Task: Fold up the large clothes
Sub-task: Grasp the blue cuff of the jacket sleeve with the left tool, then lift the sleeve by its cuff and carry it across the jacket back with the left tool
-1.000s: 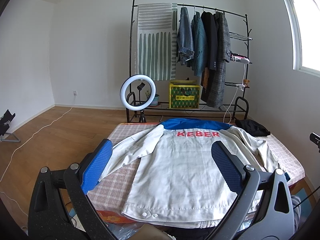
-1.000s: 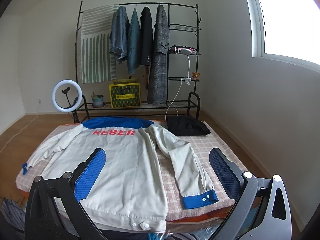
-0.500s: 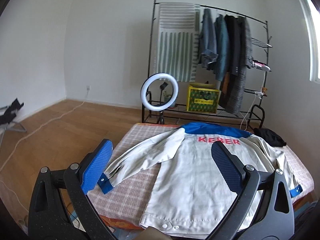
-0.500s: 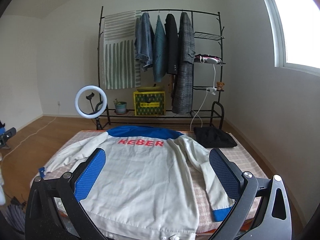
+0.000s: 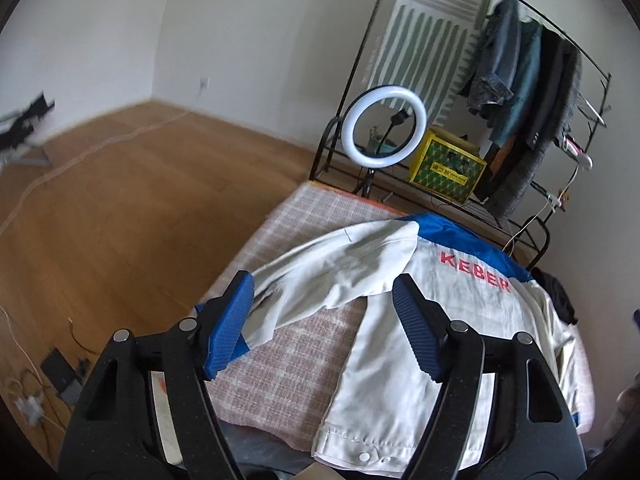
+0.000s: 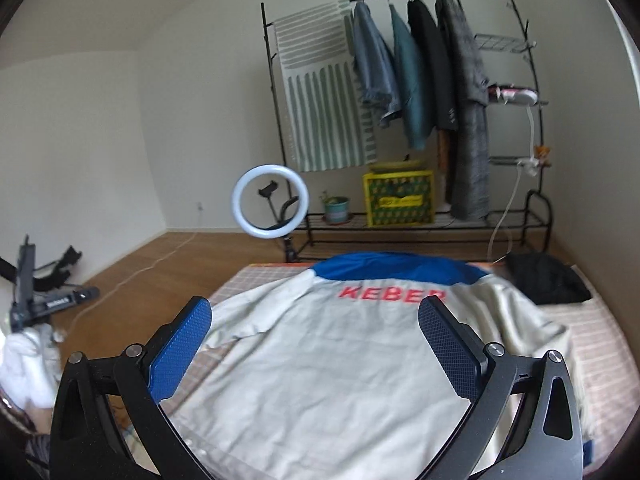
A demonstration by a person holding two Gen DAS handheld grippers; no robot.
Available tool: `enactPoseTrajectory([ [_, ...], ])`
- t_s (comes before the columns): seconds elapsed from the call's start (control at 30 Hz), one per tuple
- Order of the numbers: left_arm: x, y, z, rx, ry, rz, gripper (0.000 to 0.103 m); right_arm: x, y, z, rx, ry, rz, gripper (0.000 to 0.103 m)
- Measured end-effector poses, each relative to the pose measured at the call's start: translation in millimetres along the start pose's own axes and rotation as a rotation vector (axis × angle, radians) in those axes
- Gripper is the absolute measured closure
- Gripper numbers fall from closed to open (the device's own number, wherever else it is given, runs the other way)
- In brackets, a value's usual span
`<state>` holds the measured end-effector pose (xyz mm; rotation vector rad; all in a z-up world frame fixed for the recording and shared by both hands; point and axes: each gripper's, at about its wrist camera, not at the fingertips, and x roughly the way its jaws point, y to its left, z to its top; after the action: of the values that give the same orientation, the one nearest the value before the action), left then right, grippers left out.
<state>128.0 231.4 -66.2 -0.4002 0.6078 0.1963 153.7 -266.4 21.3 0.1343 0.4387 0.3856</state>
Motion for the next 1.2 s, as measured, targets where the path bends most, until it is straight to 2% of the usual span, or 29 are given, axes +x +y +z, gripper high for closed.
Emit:
enactPoseTrajectory([
  [0.17,46.3,39.9,-6.5,-0.085,0.077,-0.003,0.029,43.1,5.3,-4.0,0.051,0.041,0.065,0.0],
  [0.3,97.7,83.6,-21.6,-0.213,0.211,0.025,0.029,75.5,11.1,-12.2,0.05,0.075,0.132,0.0],
  [0.4,129.5,109.1,-34.3,-0.292,0.288,0.046,0.029,99.6,14.1,-21.5,0.055,0.079,0.196,0.005],
  [0.5,155.7,133.1,-44.2,-0.342,0.321,0.067,0.029,112.9,14.8,-38.4,0.089,0.11,0.267,0.005],
  [0.57,178.4,152.2,-51.9,-0.407,0.354,0.084,0.029,117.7,17.0,-47.5,0.087,0.168,0.308,0.016],
  [0.7,206.2,180.1,-61.5,-0.519,0.375,0.09,0.029,114.1,18.3,-50.6,0.102,0.191,0.36,0.019],
  [0.8,222.9,184.2,-63.3,-0.493,0.384,0.13,0.031,107.9,20.2,-52.1,0.104,0.176,0.383,0.019],
  [0.87,234.4,188.1,-66.8,-0.499,0.4,0.131,0.039,105.3,21.1,-51.1,0.101,0.173,0.395,0.019],
  [0.93,244.8,188.8,-69.9,-0.506,0.419,0.124,0.04,105.0,22.0,-49.7,0.08,0.17,0.388,0.019],
  [1.03,252.1,180.0,-67.7,-0.425,0.41,0.159,0.041,105.0,23.0,-51.5,0.048,0.172,0.371,0.019],
  [1.07,253.7,176.2,-67.1,-0.397,0.407,0.172,0.049,106.0,22.6,-51.7,0.046,0.177,0.369,0.019],
  [1.1,257.8,172.6,-64.7,-0.379,0.41,0.191,0.067,107.0,21.7,-52.3,0.047,0.183,0.367,0.019],
  [1.13,258.8,171.6,-64.8,-0.367,0.41,0.203,0.069,108.5,19.9,-53.2,0.05,0.189,0.362,0.019],
  [1.17,258.8,170.2,-64.9,-0.359,0.406,0.204,0.076,108.7,19.4,-53.1,0.051,0.191,0.358,0.019],
  [1.2,257.7,168.0,-64.6,-0.351,0.397,0.191,0.094,109.4,18.2,-54.0,0.051,0.195,0.353,0.019],
])
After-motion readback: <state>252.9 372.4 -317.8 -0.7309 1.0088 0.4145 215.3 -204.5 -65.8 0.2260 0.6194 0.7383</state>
